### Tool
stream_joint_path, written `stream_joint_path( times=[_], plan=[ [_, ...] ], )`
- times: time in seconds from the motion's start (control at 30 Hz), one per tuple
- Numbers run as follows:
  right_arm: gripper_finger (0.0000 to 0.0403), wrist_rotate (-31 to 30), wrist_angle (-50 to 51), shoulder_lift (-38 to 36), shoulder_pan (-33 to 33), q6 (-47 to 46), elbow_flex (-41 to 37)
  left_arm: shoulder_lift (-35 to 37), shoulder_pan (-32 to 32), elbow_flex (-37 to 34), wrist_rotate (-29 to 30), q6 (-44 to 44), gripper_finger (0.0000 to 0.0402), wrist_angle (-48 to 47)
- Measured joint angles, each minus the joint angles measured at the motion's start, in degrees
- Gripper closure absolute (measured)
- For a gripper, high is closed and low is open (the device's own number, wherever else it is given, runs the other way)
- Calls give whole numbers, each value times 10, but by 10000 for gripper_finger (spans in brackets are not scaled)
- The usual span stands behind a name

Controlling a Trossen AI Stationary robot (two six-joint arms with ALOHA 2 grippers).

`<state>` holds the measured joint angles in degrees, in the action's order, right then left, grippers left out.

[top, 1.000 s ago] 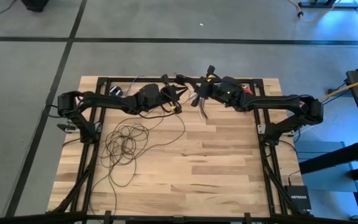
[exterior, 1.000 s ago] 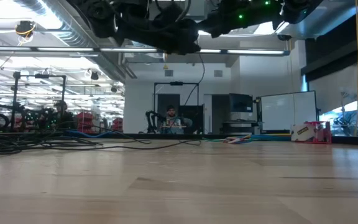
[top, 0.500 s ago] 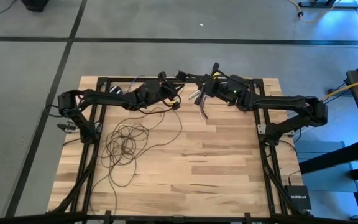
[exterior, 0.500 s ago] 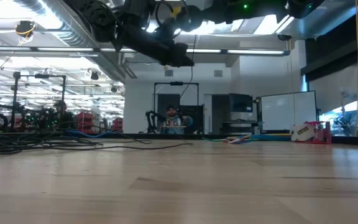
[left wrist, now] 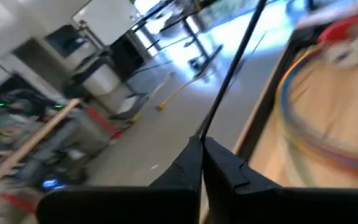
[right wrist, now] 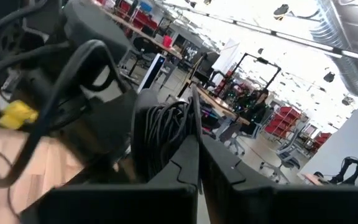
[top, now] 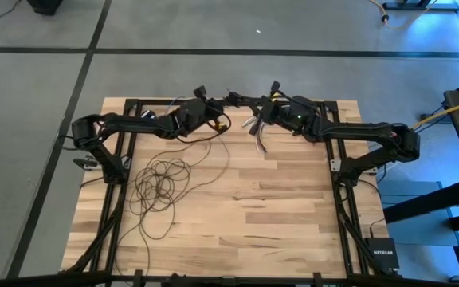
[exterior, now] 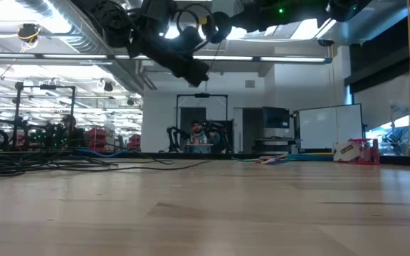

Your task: Coiling cords

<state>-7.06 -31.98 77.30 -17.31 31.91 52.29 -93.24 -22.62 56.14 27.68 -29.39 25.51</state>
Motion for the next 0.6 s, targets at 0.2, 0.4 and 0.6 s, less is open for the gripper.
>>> stream_joint_path(
  times=[0.2, 0.4, 0.6],
  plan=[
    [393, 11, 28, -2, 2, 12, 3, 41, -5, -3, 30, -41, 401, -4],
    [393, 6, 59, -1, 1, 17, 2, 93, 2, -1, 31, -35, 400, -24],
    [393, -4, 56, -1, 1, 31, 2, 120, 13, -1, 26, 13, 399, -98]
  ],
)
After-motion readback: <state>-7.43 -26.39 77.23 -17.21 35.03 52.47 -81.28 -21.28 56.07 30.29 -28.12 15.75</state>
